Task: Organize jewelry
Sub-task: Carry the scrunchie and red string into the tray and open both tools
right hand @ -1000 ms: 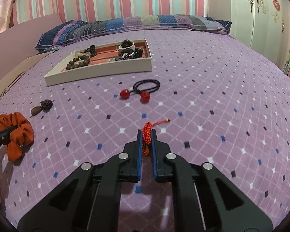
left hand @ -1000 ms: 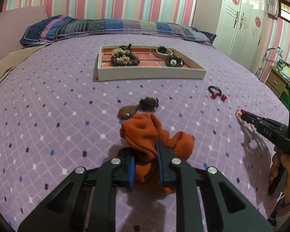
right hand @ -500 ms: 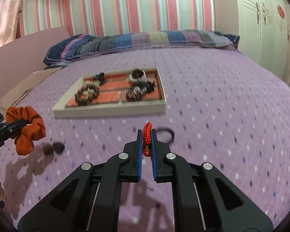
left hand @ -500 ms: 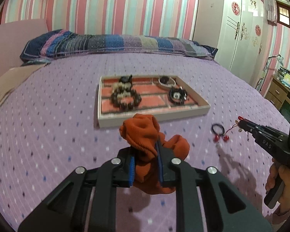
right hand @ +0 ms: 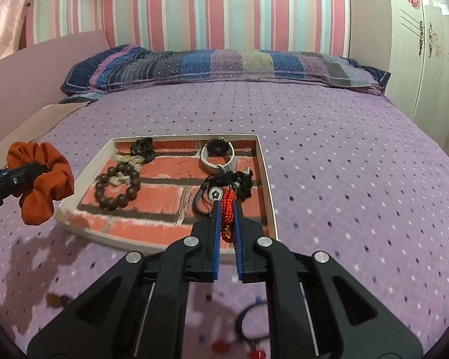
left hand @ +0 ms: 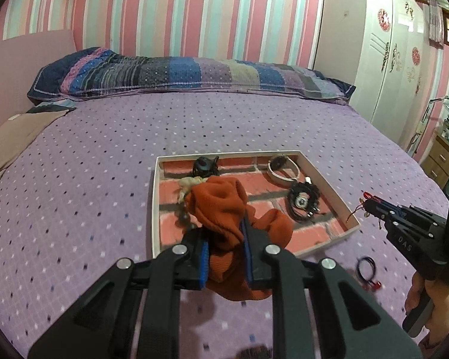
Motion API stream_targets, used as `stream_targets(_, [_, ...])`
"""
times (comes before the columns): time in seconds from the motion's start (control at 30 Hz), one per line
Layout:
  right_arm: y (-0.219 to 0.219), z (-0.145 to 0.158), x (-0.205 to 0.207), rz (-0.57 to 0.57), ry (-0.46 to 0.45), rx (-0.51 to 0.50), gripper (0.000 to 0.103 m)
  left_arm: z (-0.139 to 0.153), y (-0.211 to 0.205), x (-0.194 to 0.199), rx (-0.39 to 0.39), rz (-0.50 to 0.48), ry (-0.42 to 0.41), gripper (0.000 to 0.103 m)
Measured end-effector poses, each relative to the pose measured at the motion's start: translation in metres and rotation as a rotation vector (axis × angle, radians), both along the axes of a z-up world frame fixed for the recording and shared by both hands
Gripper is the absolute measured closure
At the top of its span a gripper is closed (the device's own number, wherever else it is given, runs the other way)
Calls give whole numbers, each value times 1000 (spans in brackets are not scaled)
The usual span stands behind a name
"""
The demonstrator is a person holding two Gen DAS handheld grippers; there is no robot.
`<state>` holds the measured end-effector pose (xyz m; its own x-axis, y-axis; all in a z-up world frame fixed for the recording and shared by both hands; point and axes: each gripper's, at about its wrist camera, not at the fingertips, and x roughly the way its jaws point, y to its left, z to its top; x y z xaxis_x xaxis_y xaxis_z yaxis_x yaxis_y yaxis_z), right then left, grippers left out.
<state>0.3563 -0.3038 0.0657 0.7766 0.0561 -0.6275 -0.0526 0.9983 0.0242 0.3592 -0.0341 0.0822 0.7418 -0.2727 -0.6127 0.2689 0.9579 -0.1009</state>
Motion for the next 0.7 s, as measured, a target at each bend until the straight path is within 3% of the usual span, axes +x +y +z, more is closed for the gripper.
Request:
stream_targets(0.3, [-4,-40,65,-12,119,-18,94,-50,-8,66,28,37,128,85])
stream_targets(0.5, [-4,-69,81,-11,199,-39,94,-81,-8,90,55,61,202,85])
stream_targets(0.7, [-7,-79,83,-13,232,-22,90,-89,-4,94,67,76,217,81])
